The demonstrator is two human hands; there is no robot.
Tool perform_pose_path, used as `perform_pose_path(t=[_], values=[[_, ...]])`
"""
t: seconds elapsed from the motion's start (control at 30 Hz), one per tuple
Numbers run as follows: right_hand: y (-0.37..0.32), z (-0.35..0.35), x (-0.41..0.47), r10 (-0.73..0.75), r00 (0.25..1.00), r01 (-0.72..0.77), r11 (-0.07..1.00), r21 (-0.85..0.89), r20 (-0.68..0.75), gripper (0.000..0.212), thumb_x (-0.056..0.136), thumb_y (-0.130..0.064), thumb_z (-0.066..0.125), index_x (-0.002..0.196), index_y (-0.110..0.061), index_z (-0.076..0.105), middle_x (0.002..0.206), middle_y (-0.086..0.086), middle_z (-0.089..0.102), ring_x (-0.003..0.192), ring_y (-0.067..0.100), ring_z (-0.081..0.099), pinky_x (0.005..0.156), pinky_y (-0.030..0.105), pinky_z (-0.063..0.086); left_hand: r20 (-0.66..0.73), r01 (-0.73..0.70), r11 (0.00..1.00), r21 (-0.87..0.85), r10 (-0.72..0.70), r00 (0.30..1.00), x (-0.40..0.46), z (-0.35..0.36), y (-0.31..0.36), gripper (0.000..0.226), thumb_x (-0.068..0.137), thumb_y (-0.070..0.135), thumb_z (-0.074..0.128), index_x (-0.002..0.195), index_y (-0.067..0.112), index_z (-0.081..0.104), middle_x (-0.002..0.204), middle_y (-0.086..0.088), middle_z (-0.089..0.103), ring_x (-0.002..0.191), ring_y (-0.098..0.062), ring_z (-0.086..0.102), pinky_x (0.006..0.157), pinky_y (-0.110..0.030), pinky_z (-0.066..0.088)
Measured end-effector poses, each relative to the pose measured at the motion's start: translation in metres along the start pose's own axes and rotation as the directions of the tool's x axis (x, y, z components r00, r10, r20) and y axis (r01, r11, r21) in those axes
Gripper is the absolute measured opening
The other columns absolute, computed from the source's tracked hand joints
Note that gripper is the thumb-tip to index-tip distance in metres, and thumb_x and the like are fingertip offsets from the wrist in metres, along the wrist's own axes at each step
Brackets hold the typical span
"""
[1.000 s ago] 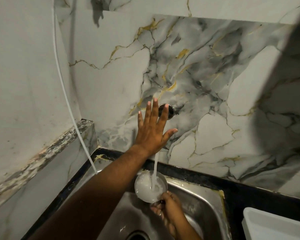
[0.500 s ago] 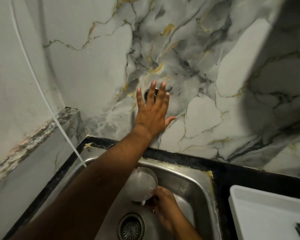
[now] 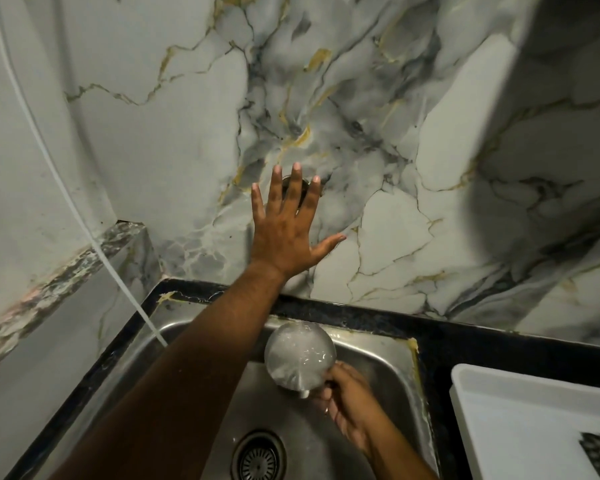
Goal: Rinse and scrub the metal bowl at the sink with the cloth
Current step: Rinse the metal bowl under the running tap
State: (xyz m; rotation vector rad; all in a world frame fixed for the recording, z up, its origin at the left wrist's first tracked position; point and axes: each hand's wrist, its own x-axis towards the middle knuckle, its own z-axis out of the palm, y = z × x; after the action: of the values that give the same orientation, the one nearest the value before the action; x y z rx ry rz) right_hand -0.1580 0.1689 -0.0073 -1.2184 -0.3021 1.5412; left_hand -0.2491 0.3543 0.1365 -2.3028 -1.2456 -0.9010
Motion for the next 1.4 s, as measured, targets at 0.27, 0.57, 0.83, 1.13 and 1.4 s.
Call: perform_pose_path(t=[0.27, 0.57, 0.83, 1.13, 1.4], values=[[0.013, -0.021, -0.031, 0.01, 1.0, -0.01, 1.0, 0.03, 0.008, 0.02, 0.091, 0.006, 0.046, 0.101, 0.011, 0.062, 0.076, 0.028, 0.073, 0.06, 0.031, 0.072, 0.051, 0.041, 0.061, 0.036, 0.002, 1.0, 0.003, -0.002, 0.999, -0.001, -0.001, 0.0, 0.098, 0.083, 0.082, 0.027, 0.155, 0.016, 0.022, 0.163, -0.02, 0.018, 0.15, -0.044, 0.011, 0.115, -0.067, 0.013], [0.001, 0.0, -0.022, -0.004, 0.999, 0.006, 0.998, 0.058, -0.042, 0.016, 0.092, 0.004, 0.047, 0.104, 0.008, 0.057, 0.073, 0.023, 0.066, 0.057, 0.025, 0.063, 0.049, 0.034, 0.056, 0.03, -0.021, 1.0, 0.011, 0.021, 0.999, -0.001, 0.0, -0.001, 0.097, 0.084, 0.08, 0.029, 0.155, 0.014, 0.023, 0.163, -0.02, 0.018, 0.149, -0.044, 0.011, 0.117, -0.064, 0.012], [0.009, -0.028, -0.042, 0.043, 0.997, -0.04, 0.997, 0.058, -0.059, 0.017, 0.093, 0.002, 0.051, 0.102, 0.01, 0.062, 0.086, 0.03, 0.074, 0.067, 0.032, 0.073, 0.055, 0.042, 0.063, 0.025, -0.033, 0.999, 0.025, 0.032, 0.999, -0.001, -0.001, -0.001, 0.096, 0.085, 0.079, 0.03, 0.154, 0.013, 0.026, 0.162, -0.021, 0.021, 0.149, -0.045, 0.013, 0.118, -0.063, 0.013], [0.0, -0.005, -0.029, 0.016, 1.0, -0.017, 0.994, 0.105, 0.016, 0.015, 0.092, 0.001, 0.051, 0.091, 0.004, 0.065, 0.071, 0.02, 0.074, 0.057, 0.023, 0.071, 0.057, 0.039, 0.061, 0.016, -0.042, 0.999, 0.029, 0.042, 0.999, -0.001, 0.0, 0.0, 0.096, 0.085, 0.08, 0.027, 0.155, 0.013, 0.025, 0.162, -0.021, 0.019, 0.149, -0.044, 0.012, 0.119, -0.061, 0.011], [-0.017, -0.012, -0.039, 0.0, 0.999, 0.004, 0.997, 0.076, -0.046, 0.01, 0.096, 0.0, 0.052, 0.094, 0.006, 0.06, 0.047, 0.007, 0.065, 0.037, 0.01, 0.061, 0.04, 0.024, 0.055, -0.006, -0.039, 0.999, 0.03, 0.039, 0.999, -0.001, 0.005, -0.001, 0.097, 0.084, 0.081, 0.03, 0.154, 0.014, 0.027, 0.161, -0.022, 0.022, 0.149, -0.045, 0.014, 0.118, -0.063, 0.014]])
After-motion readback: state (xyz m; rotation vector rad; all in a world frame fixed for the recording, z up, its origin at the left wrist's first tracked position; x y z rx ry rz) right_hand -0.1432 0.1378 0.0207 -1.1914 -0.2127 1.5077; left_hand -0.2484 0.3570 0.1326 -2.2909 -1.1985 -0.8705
